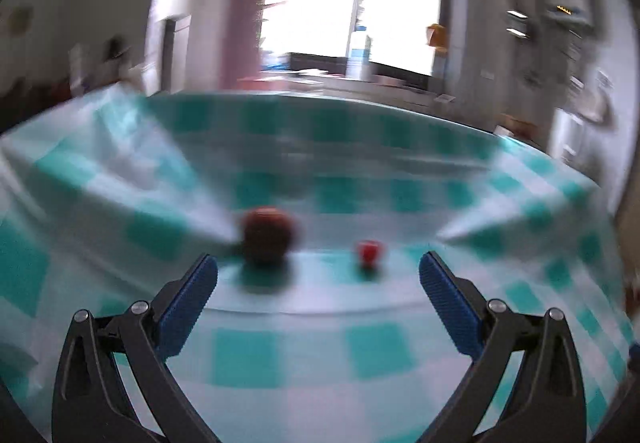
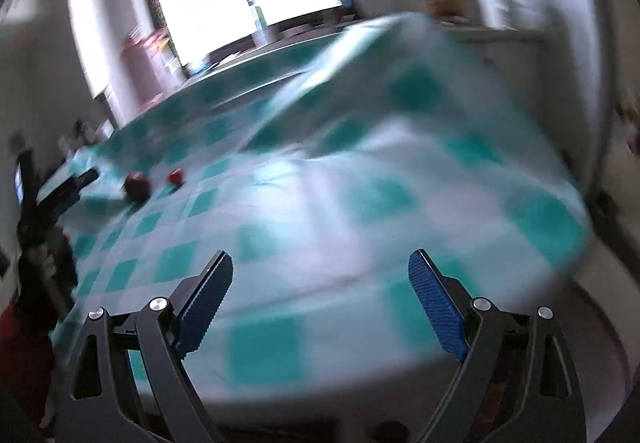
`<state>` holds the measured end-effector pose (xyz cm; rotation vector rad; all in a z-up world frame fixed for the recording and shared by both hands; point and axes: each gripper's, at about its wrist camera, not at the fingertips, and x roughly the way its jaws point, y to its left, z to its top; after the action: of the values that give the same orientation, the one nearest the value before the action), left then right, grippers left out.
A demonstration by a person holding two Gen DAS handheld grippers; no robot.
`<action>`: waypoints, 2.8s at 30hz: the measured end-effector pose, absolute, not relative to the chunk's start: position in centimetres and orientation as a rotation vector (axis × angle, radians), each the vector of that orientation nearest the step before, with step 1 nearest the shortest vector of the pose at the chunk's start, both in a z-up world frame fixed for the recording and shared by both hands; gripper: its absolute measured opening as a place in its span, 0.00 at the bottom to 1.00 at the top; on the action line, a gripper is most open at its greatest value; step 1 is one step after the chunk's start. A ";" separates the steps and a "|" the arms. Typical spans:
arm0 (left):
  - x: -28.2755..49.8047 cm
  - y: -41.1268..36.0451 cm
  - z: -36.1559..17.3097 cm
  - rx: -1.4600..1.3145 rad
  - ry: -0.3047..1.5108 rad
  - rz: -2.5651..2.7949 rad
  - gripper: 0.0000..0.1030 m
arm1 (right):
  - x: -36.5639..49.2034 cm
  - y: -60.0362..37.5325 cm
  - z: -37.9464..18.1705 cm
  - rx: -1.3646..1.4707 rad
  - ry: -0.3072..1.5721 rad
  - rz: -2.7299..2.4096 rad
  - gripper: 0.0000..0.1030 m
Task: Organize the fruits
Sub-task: 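Move both open grippers back over the remaining fruits on the table, then grasp a small red tomato with the right gripper while the left gripper grasps a brown apple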
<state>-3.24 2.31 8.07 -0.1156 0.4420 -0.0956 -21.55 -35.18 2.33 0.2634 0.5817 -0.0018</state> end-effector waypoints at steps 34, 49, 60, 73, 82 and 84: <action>-1.5 13.4 5.1 -0.524 0.600 0.172 0.98 | 12.7 -10.8 -0.9 -0.112 0.895 0.317 0.35; 0.1 6.8 4.0 -0.282 0.672 -0.006 0.98 | 0.8 -18.7 0.3 0.378 0.733 0.370 0.35; 9.1 3.8 2.7 -0.242 0.789 0.020 0.98 | 0.6 -18.1 0.4 0.401 0.730 0.396 0.35; 11.3 4.9 2.0 -0.274 0.795 -0.021 0.64 | 0.6 -18.0 0.3 0.402 0.729 0.405 0.35; 6.1 6.4 2.7 -0.340 0.742 -0.049 0.64 | 0.6 -18.3 0.0 0.414 0.718 0.411 0.35; 5.1 6.2 3.0 -0.339 0.717 -0.055 0.64 | 0.5 -18.4 0.1 0.416 0.715 0.417 0.35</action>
<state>5.11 6.21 2.99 -0.3386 0.7169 -0.0549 0.54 -18.40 0.08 0.4157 0.7151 0.4167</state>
